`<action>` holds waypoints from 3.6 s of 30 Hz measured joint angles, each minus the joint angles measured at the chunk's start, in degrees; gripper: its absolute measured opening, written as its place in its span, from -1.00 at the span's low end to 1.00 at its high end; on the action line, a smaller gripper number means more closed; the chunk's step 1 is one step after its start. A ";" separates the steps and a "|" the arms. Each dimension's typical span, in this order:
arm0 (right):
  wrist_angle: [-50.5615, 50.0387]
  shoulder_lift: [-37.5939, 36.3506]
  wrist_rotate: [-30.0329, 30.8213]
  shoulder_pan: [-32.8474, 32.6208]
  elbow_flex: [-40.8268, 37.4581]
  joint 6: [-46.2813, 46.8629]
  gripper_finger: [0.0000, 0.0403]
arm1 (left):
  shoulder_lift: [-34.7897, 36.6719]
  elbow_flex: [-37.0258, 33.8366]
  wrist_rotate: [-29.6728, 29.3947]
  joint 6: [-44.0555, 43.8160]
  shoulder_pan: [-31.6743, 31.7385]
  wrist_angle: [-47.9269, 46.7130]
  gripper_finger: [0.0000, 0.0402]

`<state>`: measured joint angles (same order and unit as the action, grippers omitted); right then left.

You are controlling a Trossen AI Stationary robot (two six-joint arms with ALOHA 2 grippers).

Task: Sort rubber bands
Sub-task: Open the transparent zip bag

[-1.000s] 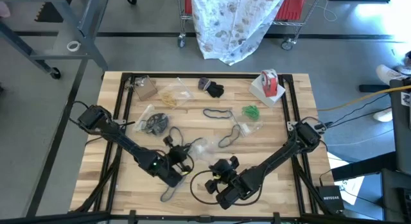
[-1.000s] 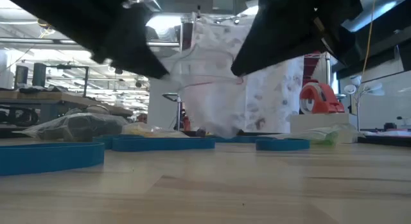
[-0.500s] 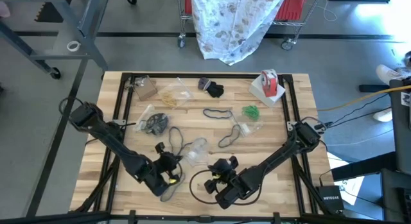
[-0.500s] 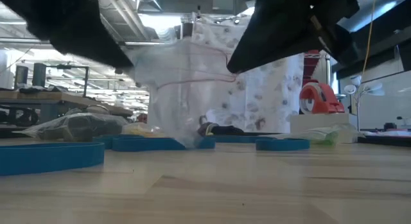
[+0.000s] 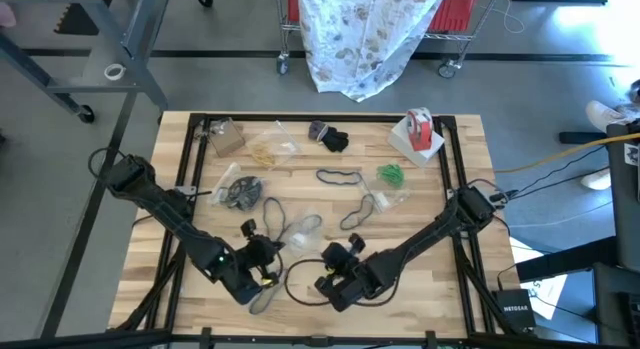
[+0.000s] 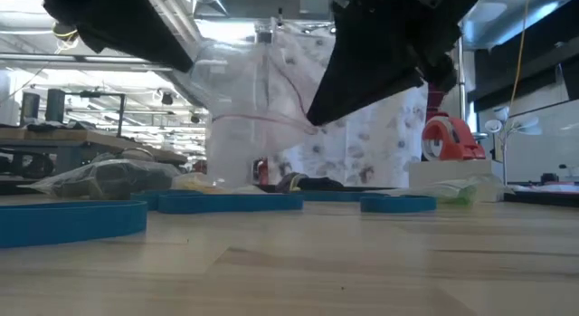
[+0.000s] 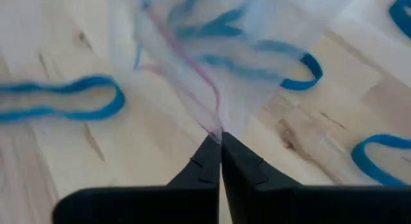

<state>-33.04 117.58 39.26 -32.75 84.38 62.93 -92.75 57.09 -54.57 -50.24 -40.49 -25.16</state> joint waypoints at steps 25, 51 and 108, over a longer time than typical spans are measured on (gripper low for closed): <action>8.43 -7.87 -12.96 -0.50 -3.26 -35.35 -0.15 | 0.00 0.00 8.73 2.44 3.06 -0.83 -1.00; -6.50 -8.44 -2.68 -3.55 14.61 -42.34 -0.18 | -0.02 -0.01 11.15 -0.40 0.63 -4.22 -1.00; 24.05 0.74 -2.08 0.94 -11.10 -26.75 -0.18 | 4.39 0.50 11.87 29.31 1.00 -2.65 -0.51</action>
<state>-8.99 118.32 37.18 -31.81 73.28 36.18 -88.36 57.58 -42.70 -20.93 -39.48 -27.81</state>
